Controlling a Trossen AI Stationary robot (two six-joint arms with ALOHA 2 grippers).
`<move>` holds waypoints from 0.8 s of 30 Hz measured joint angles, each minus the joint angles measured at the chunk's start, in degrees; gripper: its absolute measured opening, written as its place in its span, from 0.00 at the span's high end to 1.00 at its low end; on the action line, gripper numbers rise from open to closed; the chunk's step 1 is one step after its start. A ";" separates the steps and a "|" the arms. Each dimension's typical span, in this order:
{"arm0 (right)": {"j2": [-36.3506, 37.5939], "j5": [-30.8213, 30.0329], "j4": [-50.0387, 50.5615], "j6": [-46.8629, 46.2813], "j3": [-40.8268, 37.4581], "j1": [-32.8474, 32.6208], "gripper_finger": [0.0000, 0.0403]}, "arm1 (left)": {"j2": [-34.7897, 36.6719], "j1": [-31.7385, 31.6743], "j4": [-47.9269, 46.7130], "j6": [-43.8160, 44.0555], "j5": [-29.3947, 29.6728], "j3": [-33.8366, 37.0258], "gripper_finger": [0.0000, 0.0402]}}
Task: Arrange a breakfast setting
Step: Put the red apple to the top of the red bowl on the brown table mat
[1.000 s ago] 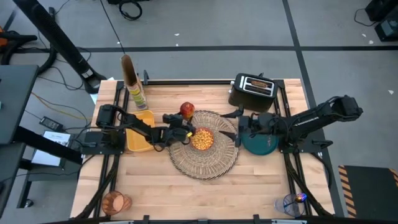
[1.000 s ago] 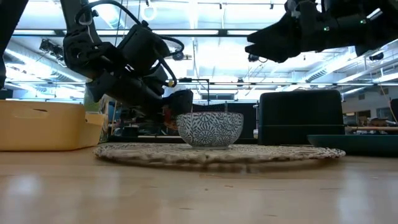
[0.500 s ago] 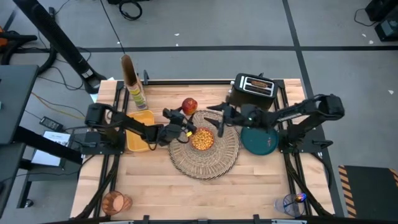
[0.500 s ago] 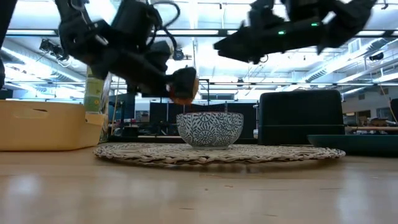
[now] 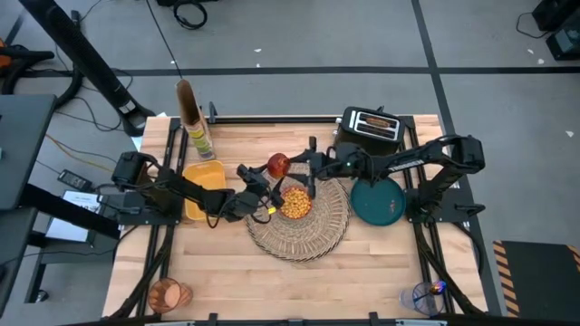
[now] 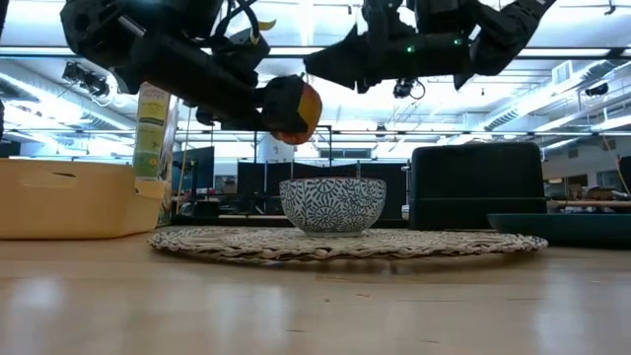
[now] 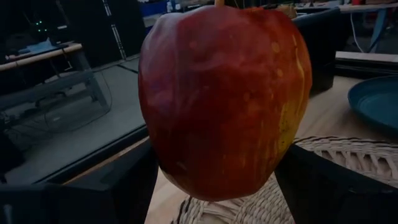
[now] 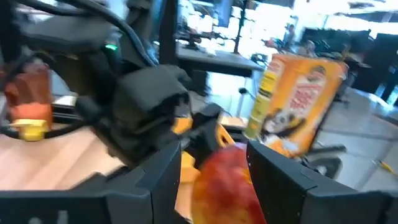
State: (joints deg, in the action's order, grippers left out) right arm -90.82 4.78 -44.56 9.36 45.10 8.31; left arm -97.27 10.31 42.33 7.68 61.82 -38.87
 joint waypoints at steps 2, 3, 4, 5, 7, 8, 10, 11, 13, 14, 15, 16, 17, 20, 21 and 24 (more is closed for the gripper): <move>-0.11 -0.65 0.12 -1.27 -0.03 0.58 0.54 | 0.00 0.12 0.52 -0.02 0.00 0.00 0.27; -0.20 -0.69 -0.16 -1.80 -0.03 0.86 0.54 | 0.00 0.19 0.62 -0.36 0.00 0.00 0.27; -0.45 -0.73 -0.74 -2.15 -0.02 1.14 0.54 | 0.00 0.21 0.75 -0.90 0.00 0.00 0.27; -0.54 -0.89 -0.77 -2.53 -0.04 1.41 0.54 | 0.00 0.30 0.93 -1.23 -0.05 0.00 0.27; -1.09 -0.91 -2.16 -3.23 -0.08 1.82 0.54 | 0.00 0.52 1.10 -1.66 -0.03 0.00 0.27; -1.27 -0.59 -2.24 -3.21 -0.04 2.04 0.54 | 0.00 0.56 1.05 -2.15 -0.02 0.00 0.27; -1.97 1.65 -2.61 -3.02 -0.04 2.17 0.54 | 0.00 0.57 1.37 -2.45 -0.12 0.00 0.27; -1.99 2.34 -2.47 -2.56 -0.07 2.16 0.55 | 0.00 0.57 1.23 -2.60 -0.28 0.00 0.27; -2.35 2.44 -3.20 -1.49 -0.04 2.07 0.55 | -0.02 0.57 1.42 -3.22 -0.72 -0.01 0.27; -2.46 2.29 -3.24 -1.46 -0.05 2.04 0.55 | -0.02 0.57 1.46 -3.68 -0.96 -0.02 0.27; -2.54 2.32 -3.38 -1.46 -0.08 2.05 0.55 | -0.02 0.57 1.44 -4.02 -1.18 -0.02 0.27; -2.54 2.38 -3.70 -1.43 -0.07 2.07 0.56 | -0.02 0.57 1.47 -4.12 -1.35 -0.02 0.27; -2.52 2.40 -3.97 -1.25 -0.07 2.09 0.56 | -0.02 0.57 1.61 -4.16 -1.40 -0.02 0.27; -2.51 2.35 -4.10 -0.64 -0.07 2.09 0.60 | -0.02 0.52 1.76 -4.57 -2.11 -0.02 0.27; -2.52 2.38 -4.56 -0.62 -0.07 2.07 0.61 | -0.02 0.45 1.74 -4.59 -2.59 -0.02 0.27; -2.51 2.40 -5.27 -0.60 -0.07 2.07 0.65 | -0.02 0.42 1.54 -5.01 -2.82 -0.02 0.27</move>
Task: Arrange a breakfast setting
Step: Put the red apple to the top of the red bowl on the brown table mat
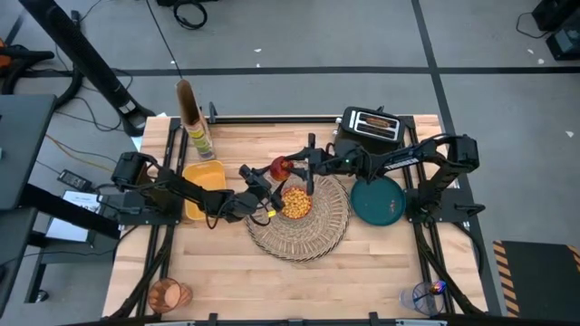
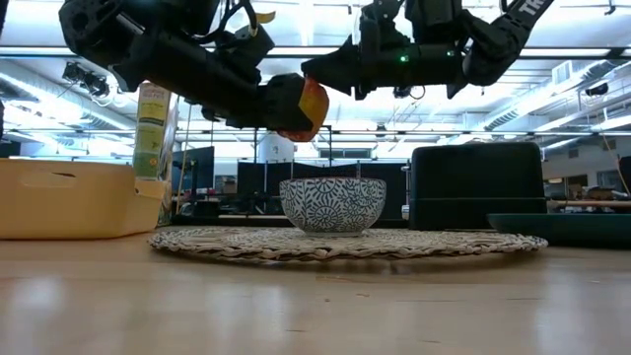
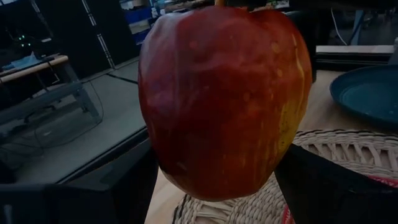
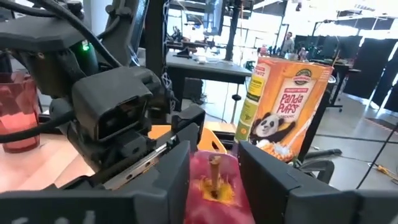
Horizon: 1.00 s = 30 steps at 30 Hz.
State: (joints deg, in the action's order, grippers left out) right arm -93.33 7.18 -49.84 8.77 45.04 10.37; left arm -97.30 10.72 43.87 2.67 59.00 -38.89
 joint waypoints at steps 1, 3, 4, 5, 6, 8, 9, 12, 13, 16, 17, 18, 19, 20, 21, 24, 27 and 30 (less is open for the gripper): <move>-0.01 0.00 -0.05 0.01 0.00 0.01 0.67 | 0.00 0.00 0.10 -0.46 -0.04 0.00 0.27; 0.01 0.00 -0.25 -0.01 0.00 0.04 0.70 | 0.00 0.00 0.32 -0.69 -0.07 0.00 0.27; -0.01 0.17 -0.20 -0.01 0.00 0.04 0.72 | 0.00 -0.02 0.44 -0.69 -0.12 -0.01 0.26; 0.00 0.36 -0.02 0.00 0.00 0.02 0.74 | 0.00 -0.04 0.52 -0.72 -0.15 0.00 0.26; -0.01 0.39 0.12 0.01 0.00 0.00 0.76 | 0.00 -0.04 0.52 -0.74 -0.15 -0.02 0.27; -0.01 0.40 0.15 -0.01 0.00 0.00 0.80 | 0.00 -0.04 0.51 -0.76 -0.16 -0.02 0.27; -0.01 0.39 0.15 0.02 0.00 0.00 0.83 | 0.00 -0.04 0.55 -0.78 -0.17 -0.02 0.26; -0.01 0.39 0.19 0.30 0.00 0.02 0.91 | 0.00 -0.04 0.56 -0.84 -0.15 -0.02 0.27; -0.01 0.39 0.19 0.32 0.00 0.00 0.93 | 0.00 -0.04 0.56 -0.91 -0.16 -0.02 0.26; 0.01 0.39 0.19 0.42 0.00 0.02 0.95 | 0.00 -0.04 0.56 -1.02 -0.15 -0.02 0.26; -0.01 0.39 0.21 0.37 0.00 0.02 0.95 | 0.00 -0.04 0.56 -1.02 -0.15 -0.02 0.26; 0.00 0.38 0.26 0.26 0.00 0.02 0.95 | 0.00 -0.04 0.53 -1.02 -0.15 -0.02 0.26; 0.00 0.35 0.33 0.25 0.00 0.01 0.95 | 0.00 -0.04 0.49 -1.02 -0.16 -0.02 0.26; 0.00 0.35 0.34 0.24 0.00 0.01 0.95 | 0.00 -0.04 0.49 -1.02 -0.16 -0.02 0.25; 0.01 0.33 0.34 0.21 0.00 0.00 0.95 | 0.00 -0.04 0.49 -1.02 -0.16 -0.02 0.24; 0.01 0.16 0.37 0.01 0.00 0.02 0.95 | 0.00 -0.04 0.47 -1.02 -0.22 -0.02 0.22; 0.01 -0.25 0.61 0.00 0.00 0.15 0.95 | 0.57 0.10 -1.01 -0.99 -0.35 -0.06 0.21; -0.14 -0.44 1.47 -0.65 0.00 0.62 0.95 | 1.84 0.44 -5.42 -0.51 -0.40 -0.10 0.21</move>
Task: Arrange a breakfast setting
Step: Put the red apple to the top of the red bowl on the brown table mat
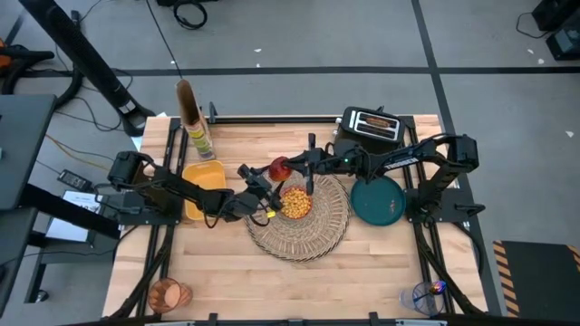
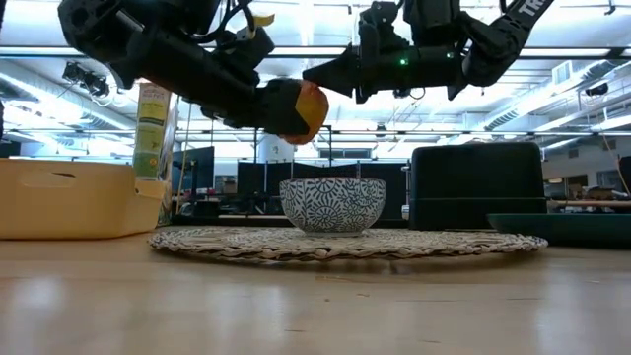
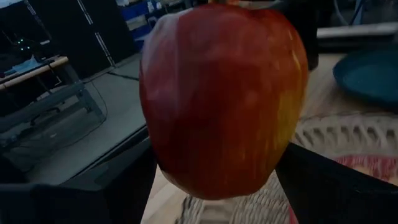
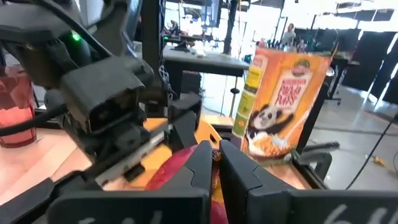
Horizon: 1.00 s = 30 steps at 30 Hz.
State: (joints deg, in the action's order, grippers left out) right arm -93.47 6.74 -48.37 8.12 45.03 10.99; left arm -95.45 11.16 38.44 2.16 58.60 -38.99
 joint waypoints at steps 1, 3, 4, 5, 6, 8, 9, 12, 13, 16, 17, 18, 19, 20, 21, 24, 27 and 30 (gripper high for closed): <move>-0.20 -0.05 0.01 -0.55 -0.02 0.21 0.95 | 0.84 0.07 -2.05 0.52 0.01 0.01 0.21; -0.18 -0.09 1.66 -0.87 0.00 0.60 0.95 | 2.16 0.33 -6.67 2.94 0.02 -0.01 0.21; -0.26 -0.66 2.69 -0.88 -0.04 0.67 0.95 | 3.27 0.35 -10.35 4.33 -0.19 -0.01 0.21; -0.36 -1.16 3.22 -0.88 -0.04 0.73 0.95 | 4.27 0.37 -12.58 5.65 -0.39 0.03 0.21; -0.45 -1.27 3.04 -0.91 -0.02 0.79 0.95 | 5.18 0.37 -14.25 6.99 -1.19 0.02 0.21; -0.71 -1.16 2.30 -1.20 -0.02 0.82 0.95 | 6.69 0.19 -17.67 9.35 -3.09 -0.02 0.21; -1.12 -1.16 1.49 -1.55 -0.02 0.83 0.95 | 7.40 0.15 -19.52 9.92 -3.58 0.03 0.21; -2.08 -1.17 -0.09 -2.15 -0.04 0.94 0.95 | 7.84 -0.11 -21.39 11.42 -4.86 -0.03 0.21; -2.12 -1.22 0.14 -2.18 -0.04 0.98 0.95 | 8.06 -0.11 -22.15 11.71 -5.58 0.05 0.21; -3.08 -1.31 -0.32 -2.72 -0.02 1.08 0.95 | 8.23 -0.50 -24.45 12.27 -7.62 -0.08 0.21; -3.56 -1.27 0.02 -3.30 -0.04 1.18 0.95 | 8.45 -0.43 -26.19 12.14 -7.59 0.04 0.21; -4.40 -1.21 -0.97 -3.62 0.05 1.22 0.95 | 9.00 -0.19 -28.04 11.98 -7.49 0.10 0.21; -5.05 -1.18 -0.86 -3.91 0.07 1.37 0.95 | 9.71 0.05 -29.14 12.22 -7.35 0.09 0.21; -5.91 -1.16 -0.92 -4.12 0.05 1.50 0.95 | 10.70 0.39 -30.25 12.36 -7.35 0.06 0.21; -6.96 -1.16 -1.00 -4.33 0.26 1.63 0.95 | 11.83 0.85 -31.85 12.55 -7.35 0.06 0.21; -10.80 -1.14 -0.65 -5.46 1.88 2.17 0.95 | 15.42 2.61 -35.48 13.06 -7.35 0.06 0.21; -14.58 -0.29 -0.71 -5.64 4.72 2.53 0.95 | 19.23 4.30 -36.68 13.26 -7.40 0.03 0.21; -17.39 0.87 -0.45 -6.60 7.24 2.87 0.95 | 21.58 5.68 -37.46 13.26 -7.42 0.01 0.21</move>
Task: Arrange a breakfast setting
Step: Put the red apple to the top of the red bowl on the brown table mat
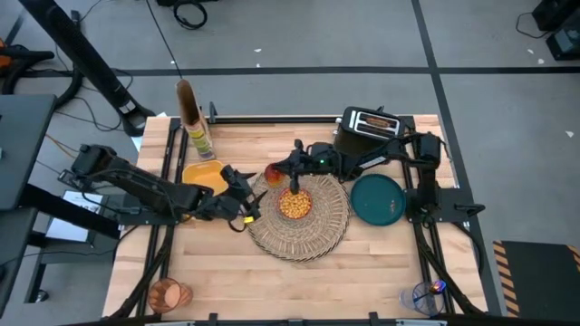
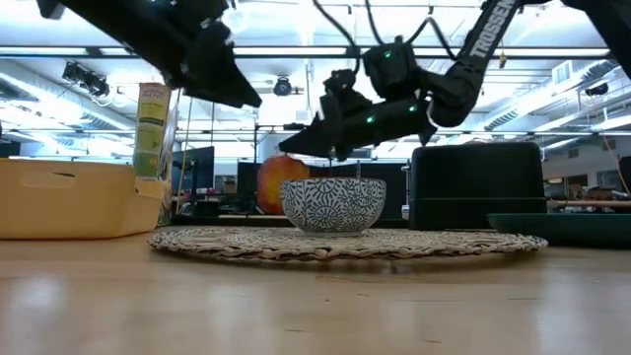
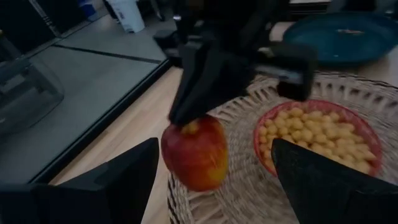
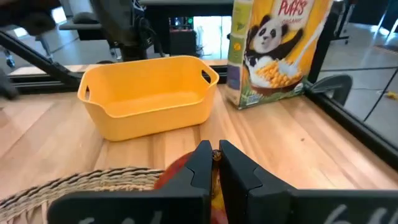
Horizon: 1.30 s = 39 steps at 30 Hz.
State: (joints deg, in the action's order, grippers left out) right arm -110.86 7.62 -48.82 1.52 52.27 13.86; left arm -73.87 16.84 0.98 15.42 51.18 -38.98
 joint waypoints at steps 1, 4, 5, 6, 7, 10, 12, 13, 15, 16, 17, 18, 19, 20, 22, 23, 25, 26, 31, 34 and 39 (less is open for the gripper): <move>-0.66 0.04 0.12 -0.21 0.75 0.11 0.95 | 0.81 0.38 -0.67 -0.01 -0.03 0.00 0.21; -1.72 0.13 2.02 -0.32 2.32 0.44 0.94 | 1.76 0.98 -1.73 0.38 0.03 -0.01 0.21; -1.72 0.17 3.12 -0.30 2.37 0.55 0.94 | 1.99 1.19 -2.26 0.47 0.04 0.08 0.21; -1.71 0.19 3.90 -0.17 2.46 0.58 0.93 | 2.04 1.34 -1.95 0.62 0.09 0.06 0.21; -1.71 0.18 4.65 0.24 2.60 0.58 0.93 | 2.04 1.38 -1.89 0.82 0.09 0.00 0.21; -1.69 0.20 5.50 1.30 2.75 0.60 0.95 | 2.02 1.41 -2.16 1.29 0.09 0.02 0.21; -1.69 0.20 6.10 1.49 2.76 0.64 0.95 | 2.02 1.42 -2.32 1.91 0.09 0.02 0.21; -1.67 0.18 6.37 1.49 2.75 0.64 0.95 | 2.02 1.40 -2.38 1.98 0.09 0.02 0.21; -1.67 0.18 6.45 1.53 2.75 0.64 0.95 | 2.02 1.40 -2.30 1.99 0.11 0.02 0.21; -1.65 0.18 6.46 1.51 2.75 0.64 0.94 | 2.02 1.40 -2.30 1.99 0.11 0.02 0.21; -1.65 0.17 6.48 1.49 2.76 0.64 0.93 | 2.02 1.40 -2.22 2.00 0.11 0.02 0.21; -1.65 0.15 6.54 1.47 2.75 0.64 0.91 | 2.02 1.40 -2.13 2.01 0.11 0.02 0.21; -1.65 0.15 6.53 1.47 2.75 0.64 0.91 | 2.02 1.40 -2.15 2.01 0.11 0.02 0.21; -1.65 0.15 6.52 1.47 2.75 0.64 0.90 | 2.02 1.40 -2.15 2.01 0.11 0.02 0.21; -1.65 0.15 6.54 1.47 2.75 0.64 0.90 | 2.02 1.36 -2.13 2.03 0.11 0.02 0.21; -1.65 0.15 6.54 1.47 2.75 0.64 0.90 | 2.02 1.34 -2.13 2.14 0.11 0.02 0.21; -1.65 0.13 6.54 1.45 2.75 0.64 0.90 | 2.02 1.34 -2.11 2.31 0.13 0.02 0.21; -1.65 0.11 6.54 1.44 2.75 0.64 0.90 | 2.02 1.34 -2.11 2.36 0.13 0.02 0.21; -1.65 0.09 6.47 0.52 2.75 0.64 0.86 | 2.00 1.34 -2.09 2.41 0.15 0.02 0.21; -1.63 -0.09 6.47 0.15 2.75 0.64 0.82 | 2.00 1.34 -2.07 2.43 0.19 0.02 0.21; -1.62 -0.09 6.45 0.15 2.75 0.69 0.75 | 2.00 1.34 -2.09 2.43 0.20 0.02 0.21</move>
State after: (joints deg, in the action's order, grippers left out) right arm -112.49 7.53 -42.36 1.67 55.02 14.55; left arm -71.88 18.17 -1.10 17.85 51.37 -38.96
